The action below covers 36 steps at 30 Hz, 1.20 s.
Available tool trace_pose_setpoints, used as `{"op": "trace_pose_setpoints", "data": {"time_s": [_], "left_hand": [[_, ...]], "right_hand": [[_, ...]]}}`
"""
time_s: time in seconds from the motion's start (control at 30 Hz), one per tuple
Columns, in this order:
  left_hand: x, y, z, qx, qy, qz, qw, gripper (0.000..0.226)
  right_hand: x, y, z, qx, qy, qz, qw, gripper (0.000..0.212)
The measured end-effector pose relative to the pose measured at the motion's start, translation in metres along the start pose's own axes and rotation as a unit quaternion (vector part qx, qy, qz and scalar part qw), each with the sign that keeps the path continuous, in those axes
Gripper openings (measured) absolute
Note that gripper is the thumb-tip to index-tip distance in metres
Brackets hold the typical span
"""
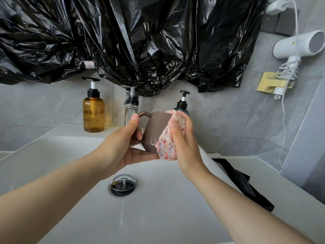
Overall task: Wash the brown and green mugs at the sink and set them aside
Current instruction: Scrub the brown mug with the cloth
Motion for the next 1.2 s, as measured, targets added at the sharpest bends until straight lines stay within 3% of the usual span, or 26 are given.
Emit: {"op": "trace_pose_setpoints", "data": {"time_s": [0.1, 0.17, 0.27, 0.37, 0.47, 0.67, 0.8, 0.9, 1.1, 1.2], "left_hand": [[-0.001, 0.002, -0.001, 0.044, 0.066, 0.011, 0.997, 0.053], [-0.001, 0.001, -0.001, 0.054, 0.086, 0.008, 0.995, 0.052], [-0.003, 0.001, 0.001, 0.042, 0.059, -0.005, 0.997, 0.053], [-0.003, 0.000, 0.004, 0.004, -0.025, -0.019, 0.999, 0.056], [-0.003, -0.004, 0.007, -0.027, -0.057, -0.034, 0.997, 0.055], [0.001, -0.005, 0.008, -0.036, -0.022, -0.030, 0.999, 0.050], [0.004, -0.005, 0.004, 0.004, -0.002, -0.073, 0.997, 0.069], [0.005, -0.006, 0.001, 0.008, -0.011, -0.048, 0.999, 0.069], [0.005, -0.008, 0.007, -0.052, -0.103, -0.070, 0.991, 0.044], [0.005, -0.007, 0.006, -0.083, -0.120, -0.090, 0.985, 0.053]], "right_hand": [[0.009, -0.004, 0.001, -0.070, -0.083, 0.036, 0.993, 0.072], [0.012, -0.005, 0.000, -0.087, -0.093, 0.039, 0.991, 0.074], [0.010, -0.003, -0.006, -0.075, -0.054, 0.046, 0.995, 0.062], [0.003, 0.002, -0.011, -0.026, 0.064, 0.016, 0.997, 0.033], [0.002, 0.005, -0.009, 0.034, 0.146, -0.038, 0.988, 0.028], [0.004, 0.003, -0.010, 0.027, 0.113, -0.025, 0.993, 0.034], [0.001, 0.005, -0.007, 0.030, 0.128, 0.002, 0.991, 0.014], [0.002, 0.005, -0.006, 0.032, 0.142, 0.003, 0.989, 0.029], [0.007, 0.006, -0.014, -0.003, 0.174, 0.004, 0.985, 0.046], [0.003, 0.004, -0.014, 0.003, 0.190, 0.024, 0.982, 0.035]]}}
Point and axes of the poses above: each hand's wrist, its own y-axis towards the middle knuckle, its own x-axis out of the palm, z = x × y, the point moved 1 cm from there along y, towards the middle knuckle, and after that the axes turned 7 degrees about x, right-handed, at the moved point
